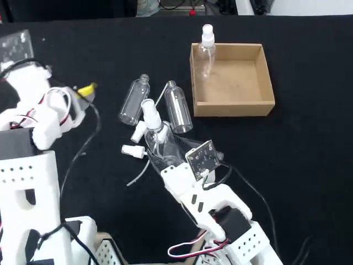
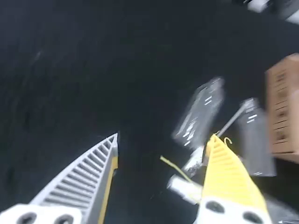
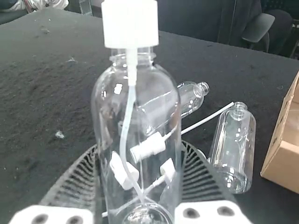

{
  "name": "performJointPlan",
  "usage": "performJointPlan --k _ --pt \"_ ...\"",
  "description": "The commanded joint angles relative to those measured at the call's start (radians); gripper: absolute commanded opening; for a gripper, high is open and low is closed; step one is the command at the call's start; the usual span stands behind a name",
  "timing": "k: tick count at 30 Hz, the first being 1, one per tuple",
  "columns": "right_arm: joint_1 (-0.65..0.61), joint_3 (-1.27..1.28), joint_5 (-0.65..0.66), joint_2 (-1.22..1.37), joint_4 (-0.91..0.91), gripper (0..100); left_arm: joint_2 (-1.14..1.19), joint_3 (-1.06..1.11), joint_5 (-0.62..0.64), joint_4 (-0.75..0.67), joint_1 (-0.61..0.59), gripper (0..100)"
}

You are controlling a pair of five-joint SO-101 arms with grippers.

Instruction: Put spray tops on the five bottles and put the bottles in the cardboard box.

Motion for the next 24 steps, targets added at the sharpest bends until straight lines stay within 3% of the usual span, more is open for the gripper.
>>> performJointPlan --k 1,5,11,21,24 --pt "0.015 -0.059 -0.002 -0.068 -0.071 6.0 -0.021 0.127 -0.006 -0.040 -0.090 29" --pt "0.095 -0.093 -0.002 -0.068 -0.078 6.0 -0.021 0.266 -0.006 -0.114 -0.116 29" --pt "0.334 -0.173 -0.002 -0.068 -0.074 6.0 -0.021 0.466 -0.002 -0.311 -0.085 29" --pt "1.010 -0.199 0.006 -0.058 -0.080 6.4 -0.021 0.760 -0.002 -0.617 0.071 29" --pt "1.140 -0.194 0.009 -0.058 -0.149 6.4 -0.021 0.839 -0.002 -0.712 0.088 29"
